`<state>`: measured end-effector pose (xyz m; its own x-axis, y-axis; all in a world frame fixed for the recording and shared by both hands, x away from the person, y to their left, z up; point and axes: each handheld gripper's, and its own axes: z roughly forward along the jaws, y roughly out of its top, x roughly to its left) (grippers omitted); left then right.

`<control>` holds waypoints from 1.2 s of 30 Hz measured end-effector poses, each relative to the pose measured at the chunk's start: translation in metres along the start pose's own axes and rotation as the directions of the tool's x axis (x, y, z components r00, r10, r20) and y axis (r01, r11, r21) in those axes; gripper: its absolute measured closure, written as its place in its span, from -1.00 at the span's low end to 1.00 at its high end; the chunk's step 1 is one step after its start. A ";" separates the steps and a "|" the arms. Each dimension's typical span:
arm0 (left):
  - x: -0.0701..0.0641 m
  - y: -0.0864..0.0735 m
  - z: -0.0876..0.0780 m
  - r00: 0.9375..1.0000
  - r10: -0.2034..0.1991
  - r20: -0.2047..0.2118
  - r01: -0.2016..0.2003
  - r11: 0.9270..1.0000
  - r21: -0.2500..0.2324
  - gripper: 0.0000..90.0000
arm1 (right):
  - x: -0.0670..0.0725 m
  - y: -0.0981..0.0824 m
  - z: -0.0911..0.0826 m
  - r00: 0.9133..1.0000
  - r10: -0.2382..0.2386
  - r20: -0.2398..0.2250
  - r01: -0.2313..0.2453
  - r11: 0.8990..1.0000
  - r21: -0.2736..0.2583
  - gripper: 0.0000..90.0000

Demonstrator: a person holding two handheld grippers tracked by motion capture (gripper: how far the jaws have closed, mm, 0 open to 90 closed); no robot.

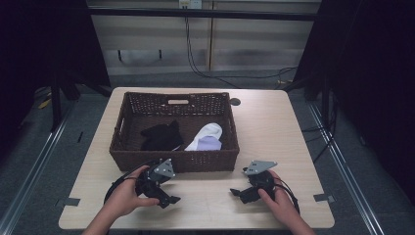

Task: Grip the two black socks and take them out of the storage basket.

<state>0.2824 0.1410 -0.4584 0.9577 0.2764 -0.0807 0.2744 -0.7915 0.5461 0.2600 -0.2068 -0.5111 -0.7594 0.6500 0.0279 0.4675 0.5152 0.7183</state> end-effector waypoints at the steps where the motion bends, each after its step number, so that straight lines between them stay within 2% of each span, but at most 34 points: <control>1: 0.000 0.004 -0.005 1.000 0.003 0.006 -0.004 0.999 0.038 -0.61 | 0.000 0.000 0.000 1.000 0.000 0.000 0.000 1.000 0.000 -0.82; 4: 0.001 0.006 -0.010 1.000 0.013 0.009 -0.013 0.998 0.063 -0.61 | 0.000 0.000 0.000 1.000 0.001 0.001 -0.001 1.000 0.000 -0.82; 8: 0.002 0.012 -0.023 1.000 0.003 0.027 -0.005 0.994 0.107 -0.61 | 0.000 0.000 0.000 1.000 0.001 0.000 -0.001 1.000 0.000 -0.82; 11: 0.005 0.017 -0.035 0.999 -0.023 0.028 0.019 0.994 0.111 -0.61 | 0.000 0.000 0.000 1.000 0.000 0.000 0.000 1.000 0.000 -0.82; 15: 0.009 0.025 -0.048 0.999 -0.035 0.031 0.031 0.990 0.134 -0.61 | 0.000 0.000 0.000 1.000 -0.001 0.000 0.001 1.000 -0.001 -0.82; 18: 0.012 0.031 -0.056 0.999 -0.033 0.029 0.028 0.987 0.158 -0.61 | 0.000 0.000 0.000 1.000 -0.001 0.000 0.001 1.000 -0.001 -0.82; 22: 0.014 0.037 -0.064 0.999 -0.040 0.029 0.034 0.986 0.165 -0.60 | 0.000 0.000 0.000 1.000 -0.001 0.000 0.001 1.000 -0.001 -0.82; 24: 0.016 0.046 -0.071 0.999 -0.040 0.030 0.033 0.979 0.201 -0.59 | 0.000 0.000 0.000 1.000 -0.001 0.000 0.001 1.000 -0.001 -0.82; 27: 0.018 0.051 -0.076 0.999 -0.039 0.027 0.032 0.976 0.217 -0.57 | 0.000 0.000 0.000 1.000 -0.001 0.000 0.001 1.000 -0.001 -0.82; 31: 0.022 0.059 -0.083 0.998 -0.048 0.028 0.039 0.965 0.260 -0.57 | 0.000 0.000 0.000 1.000 0.001 0.001 -0.001 1.000 0.000 -0.82; 34: 0.026 0.065 -0.086 0.998 -0.048 0.043 0.035 0.960 0.277 -0.56 | 0.000 0.000 0.000 1.000 0.003 0.001 -0.003 1.000 -0.001 -0.82; 35: 0.030 0.070 -0.089 0.998 -0.052 0.040 0.038 0.955 0.293 -0.55 | 0.000 0.000 0.000 1.000 0.000 0.002 0.000 1.000 -0.003 -0.82; 36: 0.030 0.070 -0.089 0.998 -0.052 0.040 0.038 0.955 0.293 -0.55 | 0.000 0.000 0.000 1.000 0.000 0.003 0.000 1.000 -0.003 -0.82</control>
<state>0.3223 0.1424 -0.3480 0.9449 0.2948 -0.1421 0.3238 -0.9055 0.2744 0.2600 -0.2067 -0.5111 -0.7583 0.6514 0.0261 0.4660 0.5136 0.7204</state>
